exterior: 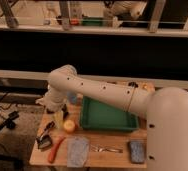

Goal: Wipe purple bowl with brush

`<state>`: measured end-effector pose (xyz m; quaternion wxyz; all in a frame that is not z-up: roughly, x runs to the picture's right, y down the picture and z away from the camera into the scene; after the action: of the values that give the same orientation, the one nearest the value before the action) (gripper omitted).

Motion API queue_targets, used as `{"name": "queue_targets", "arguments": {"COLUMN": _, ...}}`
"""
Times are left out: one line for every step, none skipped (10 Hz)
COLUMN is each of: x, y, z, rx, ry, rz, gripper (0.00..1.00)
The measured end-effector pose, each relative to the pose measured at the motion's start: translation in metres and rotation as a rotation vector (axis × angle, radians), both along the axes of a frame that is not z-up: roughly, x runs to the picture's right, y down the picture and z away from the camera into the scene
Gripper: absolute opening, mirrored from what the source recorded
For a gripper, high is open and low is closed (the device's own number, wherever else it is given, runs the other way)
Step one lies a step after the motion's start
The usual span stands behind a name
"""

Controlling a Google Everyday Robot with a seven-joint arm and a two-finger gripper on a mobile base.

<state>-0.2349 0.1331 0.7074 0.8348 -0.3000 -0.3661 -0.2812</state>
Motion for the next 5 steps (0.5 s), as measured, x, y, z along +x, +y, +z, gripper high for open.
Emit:
{"name": "queue_targets", "arguments": {"x": -0.014, "y": 0.006, "z": 0.002, "rx": -0.02, "ry": -0.018, "rz": -0.003, "gripper": 1.0}}
{"name": "queue_targets", "arguments": {"x": -0.031, "y": 0.015, "z": 0.007, "rx": -0.047, "ry": -0.037, "rz": -0.012, "gripper": 1.0}}
{"name": "queue_targets", "arguments": {"x": -0.04, "y": 0.021, "z": 0.01, "rx": -0.065, "ry": -0.049, "rz": -0.022, "gripper": 1.0}}
{"name": "queue_targets", "arguments": {"x": -0.042, "y": 0.025, "z": 0.014, "rx": -0.079, "ry": -0.05, "rz": -0.034, "gripper": 1.0}}
{"name": "queue_targets", "arguments": {"x": -0.043, "y": 0.027, "z": 0.02, "rx": -0.089, "ry": -0.045, "rz": -0.048, "gripper": 1.0}}
